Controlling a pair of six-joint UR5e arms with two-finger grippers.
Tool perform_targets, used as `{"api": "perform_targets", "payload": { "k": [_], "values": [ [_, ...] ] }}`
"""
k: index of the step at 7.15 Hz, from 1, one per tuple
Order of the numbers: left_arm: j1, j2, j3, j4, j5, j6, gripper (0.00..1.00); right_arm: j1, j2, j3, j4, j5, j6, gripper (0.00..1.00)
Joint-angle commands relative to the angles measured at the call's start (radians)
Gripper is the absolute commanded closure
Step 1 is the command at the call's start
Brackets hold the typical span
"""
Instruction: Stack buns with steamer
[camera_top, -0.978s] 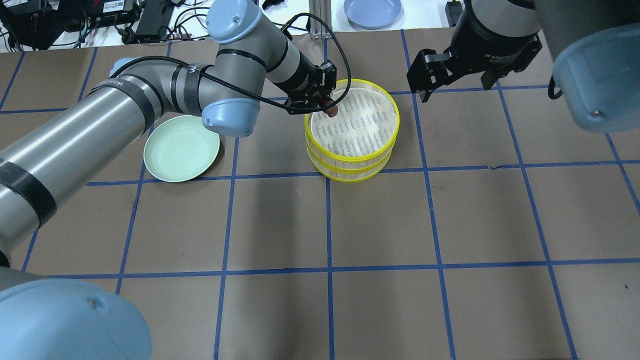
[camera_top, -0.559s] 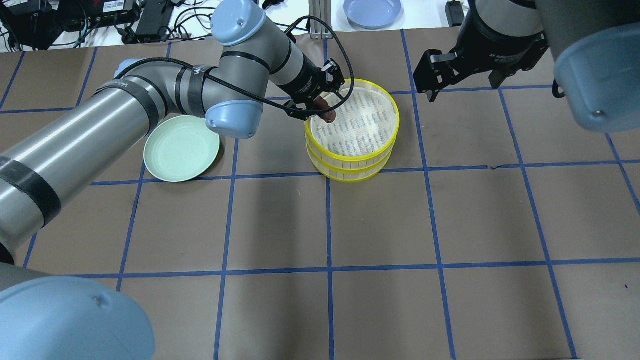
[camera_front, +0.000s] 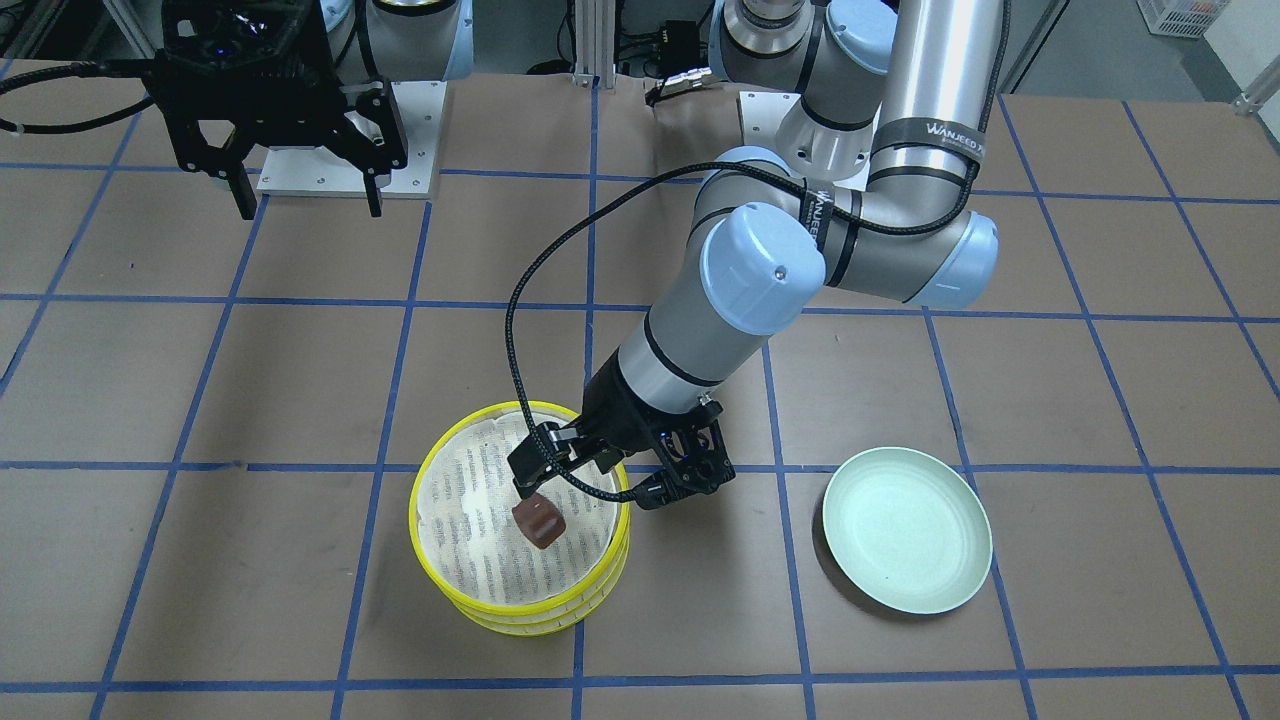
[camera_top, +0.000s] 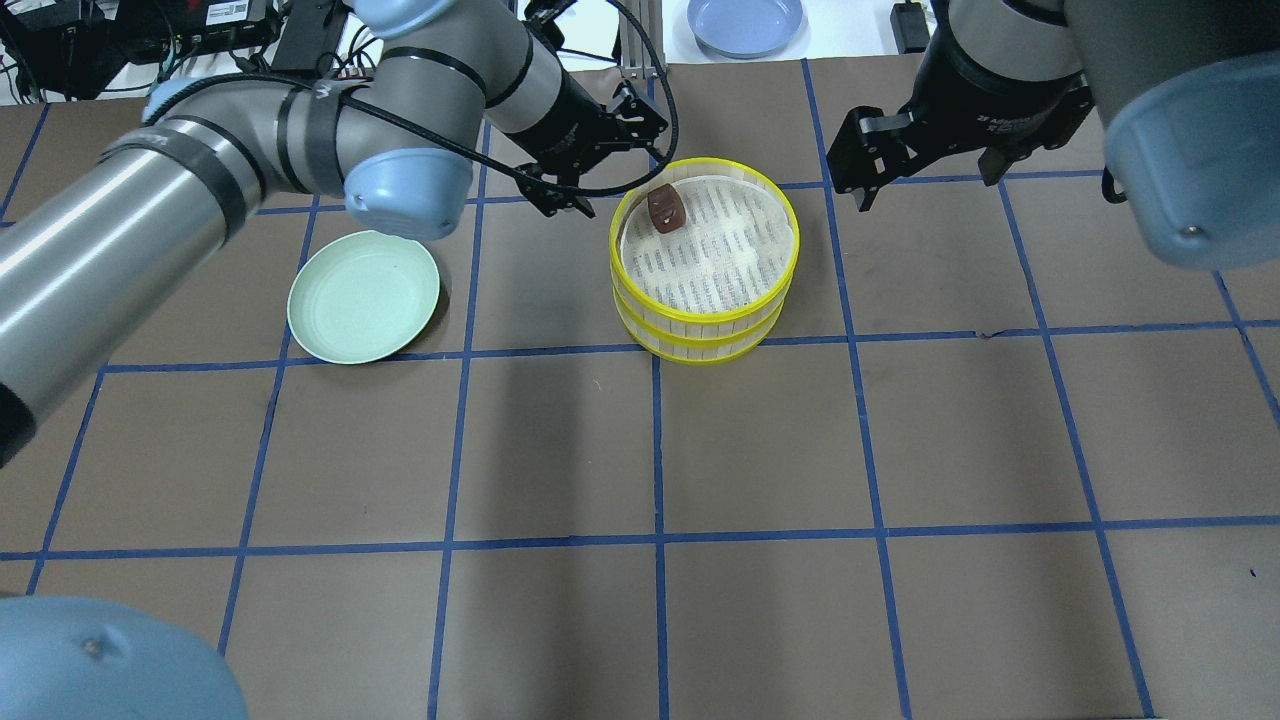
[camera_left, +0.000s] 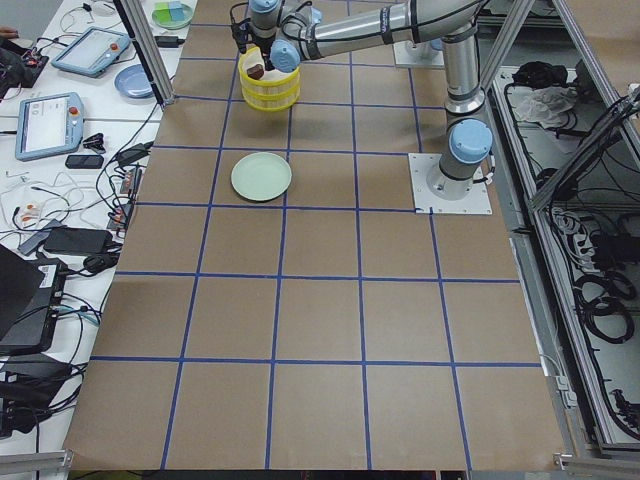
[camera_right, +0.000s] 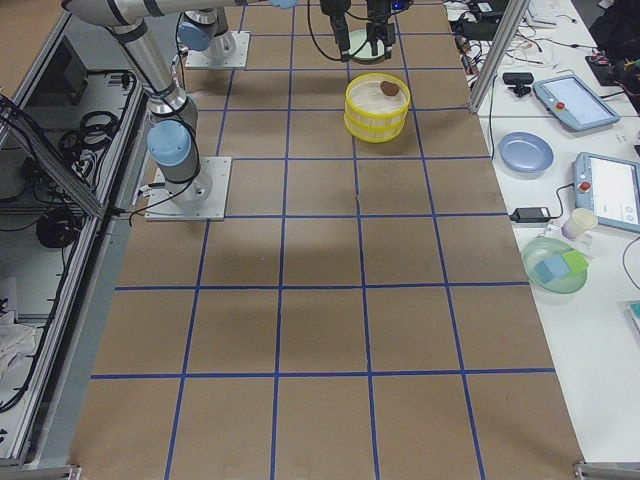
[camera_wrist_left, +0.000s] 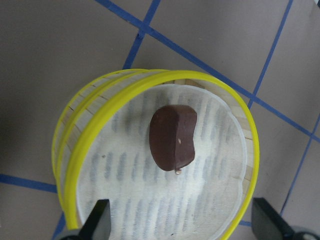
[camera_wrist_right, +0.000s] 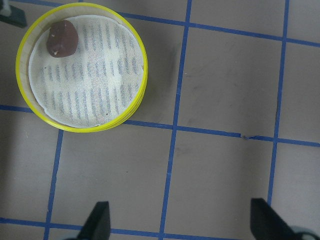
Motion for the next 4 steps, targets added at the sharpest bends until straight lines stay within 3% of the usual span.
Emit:
{"api": "perform_targets", "payload": {
  "k": [1, 3, 4],
  "values": [
    [0.151, 0.082, 0.015, -0.207, 0.172, 0.324, 0.0, 0.0, -0.001, 0.001, -0.004, 0.001, -0.004, 0.0],
    [0.23, 0.172, 0.016, -0.362, 0.282, 0.499, 0.0, 0.0, 0.001, 0.001, -0.006, 0.001, -0.001, 0.0],
    [0.233, 0.223, 0.016, -0.422, 0.387, 0.555, 0.0, 0.0, 0.001, 0.001, -0.006, 0.002, -0.001, 0.0]
  ]
}}
